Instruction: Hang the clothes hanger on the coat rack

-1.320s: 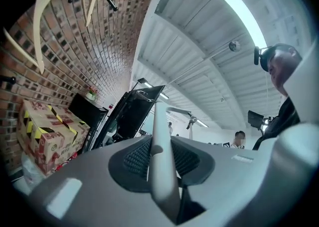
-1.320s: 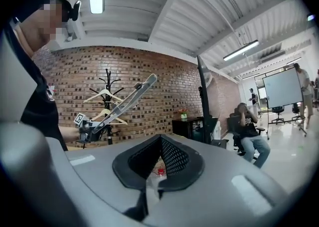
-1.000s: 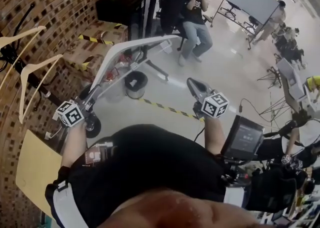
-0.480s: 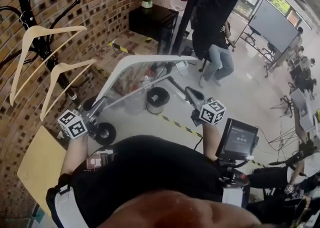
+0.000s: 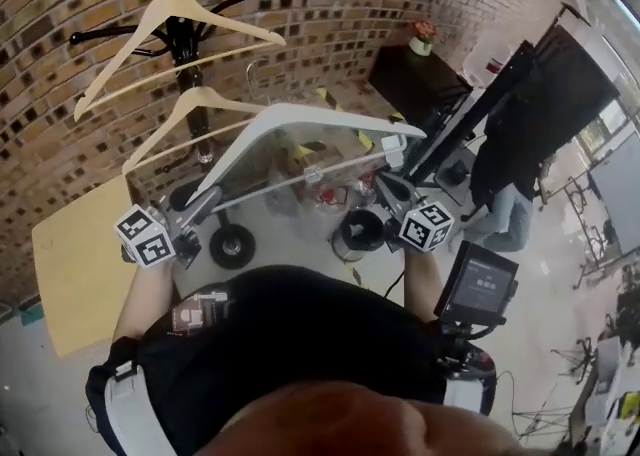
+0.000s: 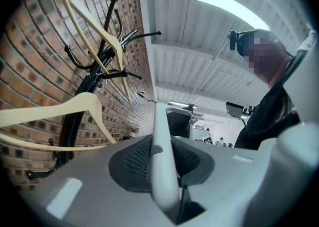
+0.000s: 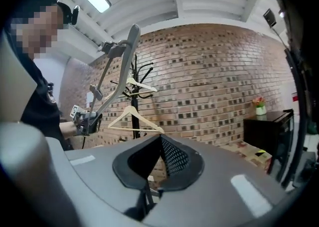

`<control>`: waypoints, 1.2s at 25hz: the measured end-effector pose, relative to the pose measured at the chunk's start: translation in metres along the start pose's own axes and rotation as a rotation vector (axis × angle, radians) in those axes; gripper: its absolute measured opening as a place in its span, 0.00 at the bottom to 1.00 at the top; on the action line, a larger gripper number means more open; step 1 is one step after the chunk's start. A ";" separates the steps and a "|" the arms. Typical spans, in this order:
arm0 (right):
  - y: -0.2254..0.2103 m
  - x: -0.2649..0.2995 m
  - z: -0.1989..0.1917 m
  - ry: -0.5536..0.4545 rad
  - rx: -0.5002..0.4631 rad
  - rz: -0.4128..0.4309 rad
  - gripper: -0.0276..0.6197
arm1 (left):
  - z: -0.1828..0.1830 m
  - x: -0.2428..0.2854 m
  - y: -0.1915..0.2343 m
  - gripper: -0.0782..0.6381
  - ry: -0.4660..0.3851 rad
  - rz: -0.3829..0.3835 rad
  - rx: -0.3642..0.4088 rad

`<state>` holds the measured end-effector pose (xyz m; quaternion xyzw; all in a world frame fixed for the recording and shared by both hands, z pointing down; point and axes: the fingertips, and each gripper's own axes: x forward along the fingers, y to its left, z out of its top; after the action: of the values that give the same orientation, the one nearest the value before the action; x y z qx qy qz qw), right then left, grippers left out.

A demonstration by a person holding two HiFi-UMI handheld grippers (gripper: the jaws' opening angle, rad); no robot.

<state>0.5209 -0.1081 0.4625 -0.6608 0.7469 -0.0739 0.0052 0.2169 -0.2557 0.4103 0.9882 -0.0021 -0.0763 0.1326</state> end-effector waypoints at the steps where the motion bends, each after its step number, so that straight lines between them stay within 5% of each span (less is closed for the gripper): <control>1: -0.004 0.013 0.004 0.013 -0.013 0.051 0.06 | 0.001 -0.002 -0.002 0.25 -0.024 0.044 -0.001; 8: -0.019 0.077 0.018 0.068 -0.077 0.353 0.06 | 0.014 -0.029 -0.030 0.25 -0.186 0.330 0.048; 16: 0.026 0.132 0.000 0.111 -0.063 0.576 0.06 | 0.046 -0.093 -0.064 0.25 -0.223 0.585 0.159; 21: 0.054 0.151 0.012 0.057 -0.065 0.605 0.06 | 0.086 -0.121 -0.068 0.25 -0.215 0.622 0.258; 30: 0.078 0.163 0.037 0.003 -0.086 0.551 0.06 | 0.168 -0.124 -0.047 0.25 -0.128 0.570 0.402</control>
<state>0.4272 -0.2643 0.4319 -0.4324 0.9008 -0.0388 -0.0042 0.0683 -0.2514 0.2564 0.9476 -0.3009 -0.0959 -0.0492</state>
